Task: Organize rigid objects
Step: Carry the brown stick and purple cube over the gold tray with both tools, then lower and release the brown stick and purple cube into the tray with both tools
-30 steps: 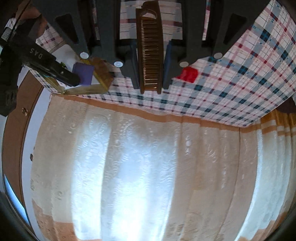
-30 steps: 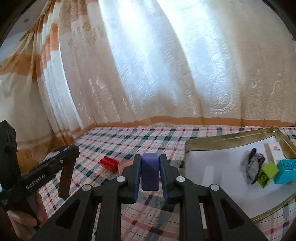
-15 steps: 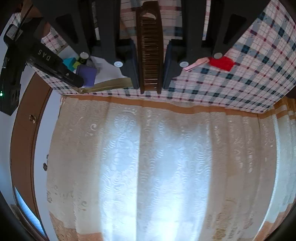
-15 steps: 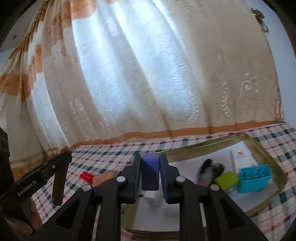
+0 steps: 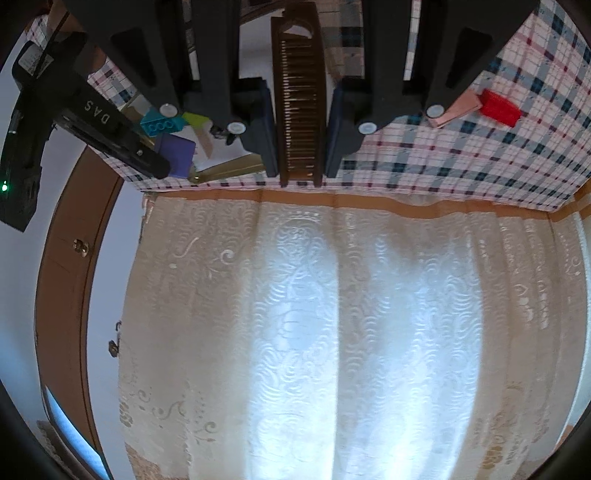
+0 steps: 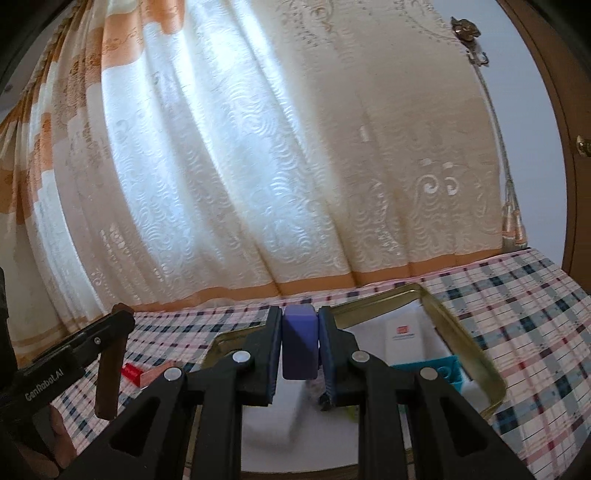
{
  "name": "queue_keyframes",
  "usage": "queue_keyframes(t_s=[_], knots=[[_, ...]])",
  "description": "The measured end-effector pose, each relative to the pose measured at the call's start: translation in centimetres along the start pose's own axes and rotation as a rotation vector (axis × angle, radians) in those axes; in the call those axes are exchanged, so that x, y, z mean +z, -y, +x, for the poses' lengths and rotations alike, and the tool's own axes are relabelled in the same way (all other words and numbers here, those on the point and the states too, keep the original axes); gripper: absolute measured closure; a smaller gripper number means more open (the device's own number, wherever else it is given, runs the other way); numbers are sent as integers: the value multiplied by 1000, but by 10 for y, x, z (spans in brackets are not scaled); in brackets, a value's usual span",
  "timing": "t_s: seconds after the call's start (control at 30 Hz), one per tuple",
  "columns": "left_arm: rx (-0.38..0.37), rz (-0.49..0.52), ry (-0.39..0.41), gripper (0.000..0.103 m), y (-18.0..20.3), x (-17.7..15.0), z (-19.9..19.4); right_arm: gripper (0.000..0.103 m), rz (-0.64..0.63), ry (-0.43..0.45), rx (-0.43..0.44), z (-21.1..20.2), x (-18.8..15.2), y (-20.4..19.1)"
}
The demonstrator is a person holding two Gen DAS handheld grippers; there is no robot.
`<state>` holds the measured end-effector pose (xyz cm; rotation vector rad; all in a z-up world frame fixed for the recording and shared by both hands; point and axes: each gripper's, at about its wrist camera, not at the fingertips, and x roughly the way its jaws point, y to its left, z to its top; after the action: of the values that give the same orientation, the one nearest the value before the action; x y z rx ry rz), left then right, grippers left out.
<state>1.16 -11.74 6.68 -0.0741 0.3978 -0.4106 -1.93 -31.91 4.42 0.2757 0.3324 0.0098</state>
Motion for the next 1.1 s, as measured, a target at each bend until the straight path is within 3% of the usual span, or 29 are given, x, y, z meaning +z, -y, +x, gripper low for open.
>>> queue_keyframes(t_s=[0.6, 1.1], knots=[[-47, 31, -79, 80, 56, -6, 57, 81, -28, 13, -161, 13, 8, 41], [-26, 45, -160, 80, 67, -25, 94, 81, -53, -47, -287, 40, 5, 57]])
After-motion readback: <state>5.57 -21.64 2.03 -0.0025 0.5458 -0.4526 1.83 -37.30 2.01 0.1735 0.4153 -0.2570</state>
